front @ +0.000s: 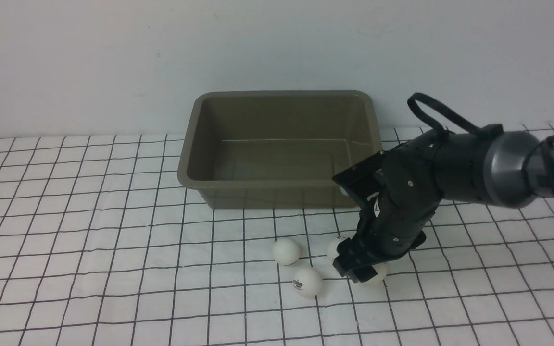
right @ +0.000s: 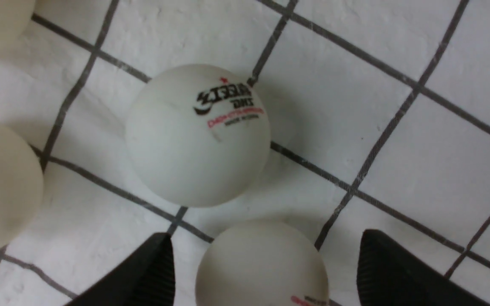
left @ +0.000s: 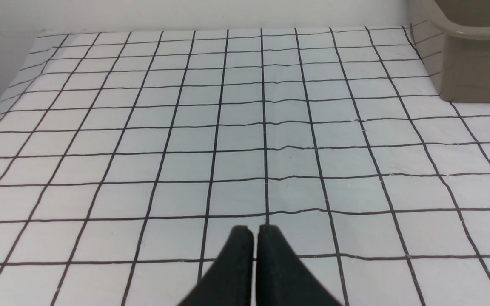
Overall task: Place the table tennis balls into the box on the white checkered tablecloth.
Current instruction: 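Reach for and grasp a ping pong ball on the table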
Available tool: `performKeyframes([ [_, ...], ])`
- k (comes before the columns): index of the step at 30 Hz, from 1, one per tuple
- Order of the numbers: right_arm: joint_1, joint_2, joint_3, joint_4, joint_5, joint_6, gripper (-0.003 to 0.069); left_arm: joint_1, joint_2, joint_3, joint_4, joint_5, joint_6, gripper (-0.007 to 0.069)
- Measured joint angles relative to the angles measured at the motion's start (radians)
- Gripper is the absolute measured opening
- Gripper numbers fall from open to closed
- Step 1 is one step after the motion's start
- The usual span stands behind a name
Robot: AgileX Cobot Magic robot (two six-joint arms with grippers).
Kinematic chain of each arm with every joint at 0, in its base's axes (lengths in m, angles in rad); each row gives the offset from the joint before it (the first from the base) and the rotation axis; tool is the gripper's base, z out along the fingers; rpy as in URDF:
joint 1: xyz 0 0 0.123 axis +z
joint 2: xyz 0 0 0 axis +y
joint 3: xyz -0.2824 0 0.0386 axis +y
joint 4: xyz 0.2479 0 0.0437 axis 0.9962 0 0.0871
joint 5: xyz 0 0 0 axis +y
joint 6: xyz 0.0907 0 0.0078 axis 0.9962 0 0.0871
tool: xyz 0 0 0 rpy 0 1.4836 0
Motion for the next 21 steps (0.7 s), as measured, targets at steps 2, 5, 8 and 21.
performKeyframes([
  [2, 0.0, 0.007, 0.0, 0.0, -0.001, 0.0, 0.0484, 0.0, 0.0, 0.0, 0.0, 0.0, 0.0, -0.0004],
  [5, 0.0, 0.007, -0.001, 0.0, 0.001, 0.0, 0.0398, 0.0, 0.0, 0.0, 0.0, 0.0, 0.0, -0.0004],
  [8, -0.001, 0.007, -0.003, 0.0, 0.006, 0.0, 0.0358, 0.0, 0.0, 0.0, 0.0, 0.0, 0.0, -0.0004],
  [21, -0.003, -0.022, -0.106, -0.019, 0.228, -0.014, 0.0358, 0.0, 0.0, 0.0, 0.0, 0.0, 0.0, -0.0004],
])
